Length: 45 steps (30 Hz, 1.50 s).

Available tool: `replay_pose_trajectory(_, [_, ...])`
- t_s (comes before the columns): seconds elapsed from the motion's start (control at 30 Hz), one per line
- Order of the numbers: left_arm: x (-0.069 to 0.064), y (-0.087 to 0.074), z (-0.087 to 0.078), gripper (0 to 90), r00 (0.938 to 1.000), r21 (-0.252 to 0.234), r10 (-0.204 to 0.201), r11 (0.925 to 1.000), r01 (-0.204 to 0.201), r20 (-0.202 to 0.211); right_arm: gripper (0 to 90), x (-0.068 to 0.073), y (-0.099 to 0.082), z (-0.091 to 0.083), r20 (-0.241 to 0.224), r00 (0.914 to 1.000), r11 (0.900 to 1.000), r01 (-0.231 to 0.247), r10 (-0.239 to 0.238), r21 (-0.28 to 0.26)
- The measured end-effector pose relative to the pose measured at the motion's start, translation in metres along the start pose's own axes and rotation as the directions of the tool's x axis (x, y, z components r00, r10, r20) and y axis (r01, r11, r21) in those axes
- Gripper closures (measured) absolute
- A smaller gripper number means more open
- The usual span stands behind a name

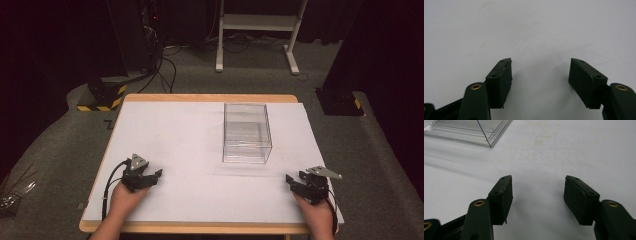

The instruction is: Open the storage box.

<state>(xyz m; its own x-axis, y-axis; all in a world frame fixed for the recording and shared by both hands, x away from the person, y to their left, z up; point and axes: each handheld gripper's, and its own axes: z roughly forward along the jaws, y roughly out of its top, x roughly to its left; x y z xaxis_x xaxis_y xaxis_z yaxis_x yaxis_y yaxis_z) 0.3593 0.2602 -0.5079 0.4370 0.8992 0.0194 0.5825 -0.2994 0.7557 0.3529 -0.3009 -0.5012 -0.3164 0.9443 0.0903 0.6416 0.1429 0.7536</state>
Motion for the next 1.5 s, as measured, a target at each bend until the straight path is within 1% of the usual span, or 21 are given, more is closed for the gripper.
replay_pose_trajectory(0.5, [0.0, 0.0, 0.0, 35.4, 1.0, 0.0, -0.001, 1.0, 0.001, 0.002, 40.0, 0.001, 0.0, 0.0, 0.004, 1.0, 1.0, 0.001, -0.001, 0.005])
replay_pose_trajectory(0.83, [0.0, 0.0, 0.0, 35.4, 1.0, 0.0, -0.001, 1.0, 0.001, 0.002, 40.1, 0.001, 0.0, 0.0, 0.005, 0.9999, 0.9999, 0.01, -0.01, 0.003])
replay_pose_trajectory(0.97, [0.001, 0.0, 0.0, 35.4, 1.0, 0.0, 0.0, 1.0, 0.0, 0.002, 40.4, 0.002, 0.0, 0.0, 0.021, 0.9997, 0.9999, 0.011, -0.011, -0.002])
replay_pose_trajectory(1.1, [0.001, 0.0, 0.0, 35.4, 1.0, 0.001, 0.001, 1.0, -0.001, 0.002, 41.1, 0.005, 0.0, -0.004, 0.026, 0.999, 0.9986, 0.037, -0.036, -0.037])
replay_pose_trajectory(1.13, [0.001, 0.0, 0.0, 35.3, 1.0, 0.001, 0.0, 1.0, 0.0, 0.003, 41.1, 0.007, 0.001, -0.005, 0.023, 0.9983, 0.9972, 0.054, -0.053, -0.052])
replay_pose_trajectory(1.17, [0.001, 0.0, 0.0, 35.4, 1.0, 0.001, 0.0, 1.0, 0.0, 0.003, 41.1, 0.007, 0.001, -0.005, 0.023, 0.9983, 0.9972, 0.054, -0.053, -0.052])
replay_pose_trajectory(1.2, [0.001, 0.0, 0.0, 35.4, 1.0, 0.0, 0.0, 1.0, 0.0, 0.002, 41.2, 0.008, 0.001, -0.006, 0.019, 0.9984, 0.9971, 0.055, -0.054, -0.052])
replay_pose_trajectory(1.33, [0.0, 0.0, 0.0, 35.4, 1.0, 0.0, 0.001, 1.0, -0.001, 0.002, 42.5, 0.014, 0.006, -0.008, 0.003, 0.9965, 0.9942, 0.084, -0.084, -0.067])
replay_pose_trajectory(1.37, [0.0, 0.0, 0.0, 35.4, 1.0, 0.0, 0.001, 1.0, -0.001, 0.002, 43.4, 0.016, 0.008, -0.009, -0.005, 0.9956, 0.993, 0.093, -0.093, -0.073])
replay_pose_trajectory(1.4, [0.0, 0.0, 0.0, 35.4, 1.0, 0.0, -0.001, 1.0, 0.001, 0.002, 46.1, 0.021, 0.011, -0.011, -0.028, 0.9939, 0.9904, 0.104, -0.107, -0.091])
replay_pose_trajectory(1.43, [0.0, 0.0, 0.0, 35.4, 1.0, 0.0, -0.001, 1.0, 0.001, 0.002, 46.1, 0.021, 0.011, -0.011, -0.028, 0.9939, 0.9904, 0.104, -0.107, -0.091])
replay_pose_trajectory(1.47, [0.0, 0.0, 0.0, 35.4, 1.0, 0.0, 0.001, 1.0, -0.001, 0.002, 46.6, 0.025, 0.014, -0.012, -0.042, 0.9923, 0.9893, 0.113, -0.117, -0.092])
replay_pose_trajectory(1.5, [0.0, 0.0, 0.0, 35.4, 1.0, 0.0, 0.001, 1.0, -0.001, 0.002, 46.6, 0.025, 0.014, -0.012, -0.042, 0.9923, 0.9893, 0.113, -0.117, -0.092])
